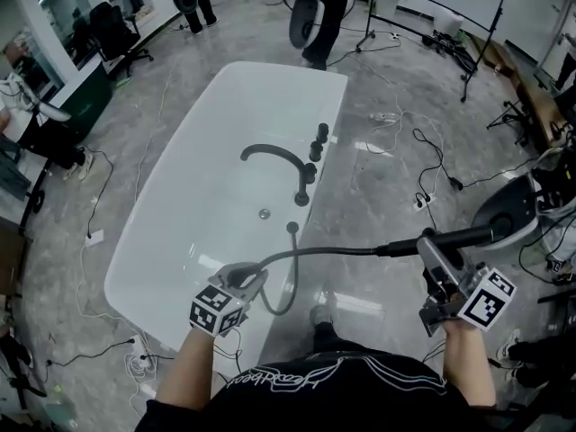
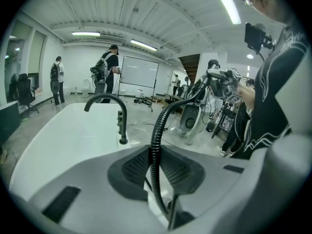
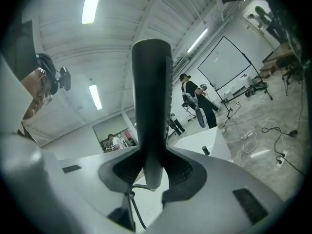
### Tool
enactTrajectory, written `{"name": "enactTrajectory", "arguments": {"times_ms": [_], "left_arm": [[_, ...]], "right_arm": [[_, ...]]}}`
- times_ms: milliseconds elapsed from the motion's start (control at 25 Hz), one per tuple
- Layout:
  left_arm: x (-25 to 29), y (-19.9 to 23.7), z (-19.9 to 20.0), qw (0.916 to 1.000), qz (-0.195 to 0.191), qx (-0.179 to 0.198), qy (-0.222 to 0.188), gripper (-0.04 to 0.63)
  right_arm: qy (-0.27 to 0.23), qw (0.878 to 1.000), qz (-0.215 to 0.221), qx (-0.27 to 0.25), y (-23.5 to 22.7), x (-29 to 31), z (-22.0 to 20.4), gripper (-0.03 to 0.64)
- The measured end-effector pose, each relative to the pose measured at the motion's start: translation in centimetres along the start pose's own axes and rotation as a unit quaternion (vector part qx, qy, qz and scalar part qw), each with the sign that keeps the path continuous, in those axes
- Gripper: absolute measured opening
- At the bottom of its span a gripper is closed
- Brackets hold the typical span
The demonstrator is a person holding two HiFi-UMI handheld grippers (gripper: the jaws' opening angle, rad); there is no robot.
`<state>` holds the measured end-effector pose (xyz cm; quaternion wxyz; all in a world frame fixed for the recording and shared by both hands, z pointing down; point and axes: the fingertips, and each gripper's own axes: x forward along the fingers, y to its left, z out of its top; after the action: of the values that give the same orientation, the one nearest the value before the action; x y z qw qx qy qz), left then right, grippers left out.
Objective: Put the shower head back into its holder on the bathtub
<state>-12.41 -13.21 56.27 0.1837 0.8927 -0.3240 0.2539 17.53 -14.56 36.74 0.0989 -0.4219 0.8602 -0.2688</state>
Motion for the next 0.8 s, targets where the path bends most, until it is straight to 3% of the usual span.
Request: {"name": "enactTrajectory", "arguments": {"times_ms": [240, 480, 800], "left_arm": [[-0.3, 3.7, 6.3, 0.9987, 0.037, 0.013, -0.033, 0.064], [-0.8, 7.5, 12.7, 0.9952, 0.069, -0.003, -0.069, 0.064], [-0.5, 10.0, 19.6, 0.9892, 0.099, 0.022, -0.106, 0.064]], "right_arm": [[-0.009, 1.000, 0.025, 0.008, -1.3, 1.8, 1.5, 0.137], [-0.011, 0.999, 0.052, 0.011, -2.5, 3.7, 3.3, 0.137], [-0.015, 0.996, 0.089, 0.003, -4.1, 5.7, 6.3, 0.137]]}}
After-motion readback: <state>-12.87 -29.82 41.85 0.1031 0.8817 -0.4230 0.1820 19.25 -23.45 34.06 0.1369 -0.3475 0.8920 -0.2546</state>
